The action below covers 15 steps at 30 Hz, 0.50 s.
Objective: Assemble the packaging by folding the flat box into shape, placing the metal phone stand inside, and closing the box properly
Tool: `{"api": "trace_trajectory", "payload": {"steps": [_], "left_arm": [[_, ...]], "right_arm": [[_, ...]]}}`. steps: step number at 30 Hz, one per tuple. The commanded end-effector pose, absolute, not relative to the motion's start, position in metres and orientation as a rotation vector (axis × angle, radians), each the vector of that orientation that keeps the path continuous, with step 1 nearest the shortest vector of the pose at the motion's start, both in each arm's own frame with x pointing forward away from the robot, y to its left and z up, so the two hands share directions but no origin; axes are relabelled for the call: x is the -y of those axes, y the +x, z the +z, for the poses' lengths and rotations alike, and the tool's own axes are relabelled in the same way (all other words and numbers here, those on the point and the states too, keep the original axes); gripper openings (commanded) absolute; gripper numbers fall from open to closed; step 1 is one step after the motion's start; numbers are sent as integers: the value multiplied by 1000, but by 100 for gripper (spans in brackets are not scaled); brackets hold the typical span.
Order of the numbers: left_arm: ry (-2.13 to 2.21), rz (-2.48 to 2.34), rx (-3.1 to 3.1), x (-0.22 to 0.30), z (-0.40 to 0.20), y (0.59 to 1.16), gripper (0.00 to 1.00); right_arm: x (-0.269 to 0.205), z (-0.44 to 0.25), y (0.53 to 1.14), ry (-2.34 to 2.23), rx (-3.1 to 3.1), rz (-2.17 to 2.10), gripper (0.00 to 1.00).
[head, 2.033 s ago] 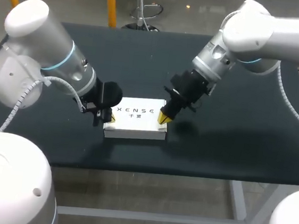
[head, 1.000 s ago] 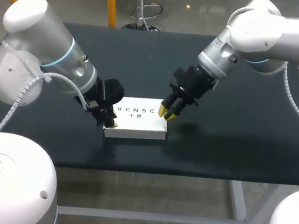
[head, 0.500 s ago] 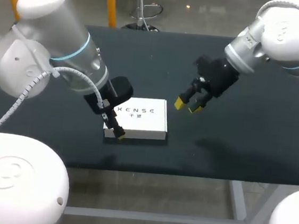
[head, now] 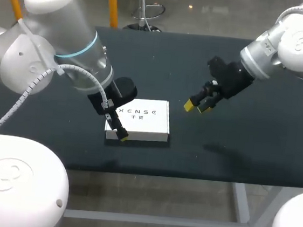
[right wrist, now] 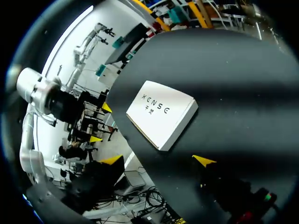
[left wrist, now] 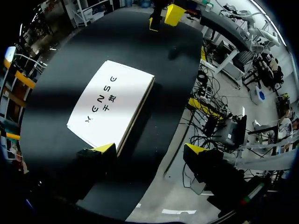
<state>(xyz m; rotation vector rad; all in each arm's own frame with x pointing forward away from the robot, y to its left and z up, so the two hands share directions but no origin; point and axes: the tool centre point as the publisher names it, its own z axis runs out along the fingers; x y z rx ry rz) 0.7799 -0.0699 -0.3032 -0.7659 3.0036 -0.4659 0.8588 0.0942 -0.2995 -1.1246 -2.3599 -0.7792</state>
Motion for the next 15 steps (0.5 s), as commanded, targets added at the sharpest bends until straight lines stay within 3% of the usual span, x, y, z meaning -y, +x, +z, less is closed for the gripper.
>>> {"api": "trace_trajectory", "payload": {"steps": [1,15], "left_arm": [[-1003,-433,-2956,84,-306,775,100],[-1572,-332,-2768,107,-320,740,100]], "right_arm": [[-66,-307,852,-1064,2415,-1026,100],[-11,-294,874,-883,2822,-1402,100]]}}
